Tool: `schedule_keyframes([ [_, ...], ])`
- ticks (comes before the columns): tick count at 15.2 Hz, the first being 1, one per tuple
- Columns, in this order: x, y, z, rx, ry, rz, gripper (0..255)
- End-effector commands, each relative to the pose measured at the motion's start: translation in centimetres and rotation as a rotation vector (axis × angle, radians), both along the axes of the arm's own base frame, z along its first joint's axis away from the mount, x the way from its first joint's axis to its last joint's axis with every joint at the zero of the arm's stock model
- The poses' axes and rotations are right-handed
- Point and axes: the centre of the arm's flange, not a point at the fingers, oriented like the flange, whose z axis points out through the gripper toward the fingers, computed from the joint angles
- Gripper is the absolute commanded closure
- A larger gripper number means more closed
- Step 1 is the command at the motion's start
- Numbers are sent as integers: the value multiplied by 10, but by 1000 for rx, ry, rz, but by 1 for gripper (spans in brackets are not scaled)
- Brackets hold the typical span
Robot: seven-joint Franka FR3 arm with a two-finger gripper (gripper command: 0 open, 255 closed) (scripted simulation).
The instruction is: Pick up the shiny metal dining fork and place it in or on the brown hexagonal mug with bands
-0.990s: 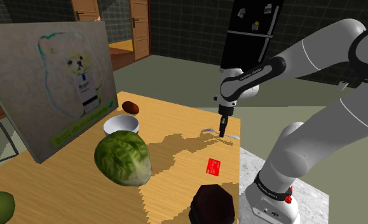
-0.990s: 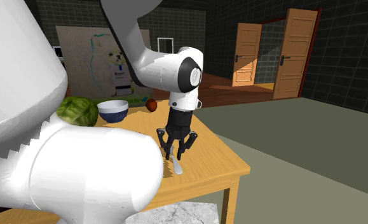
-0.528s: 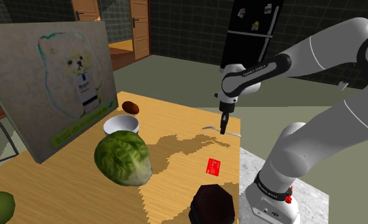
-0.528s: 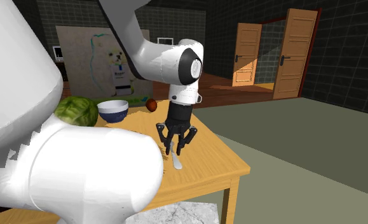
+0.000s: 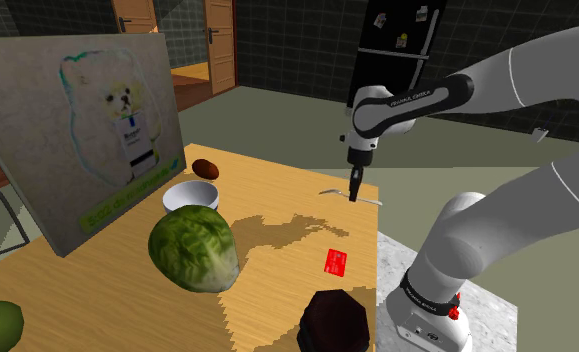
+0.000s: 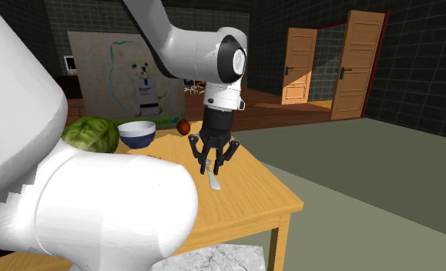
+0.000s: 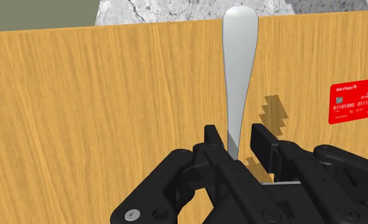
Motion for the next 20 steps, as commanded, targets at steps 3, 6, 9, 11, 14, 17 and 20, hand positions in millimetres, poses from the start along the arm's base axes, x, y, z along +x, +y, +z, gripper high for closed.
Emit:
schedule_keyframes([
  [3,0,0,22,0,0,0,255],
  [6,0,0,38,0,0,0,255],
  [9,0,0,54,0,0,0,255],
  [11,0,0,64,0,0,0,255],
  [14,0,0,80,0,0,0,255],
  [17,0,0,96,0,0,0,255],
  [20,0,0,112,0,0,0,255],
])
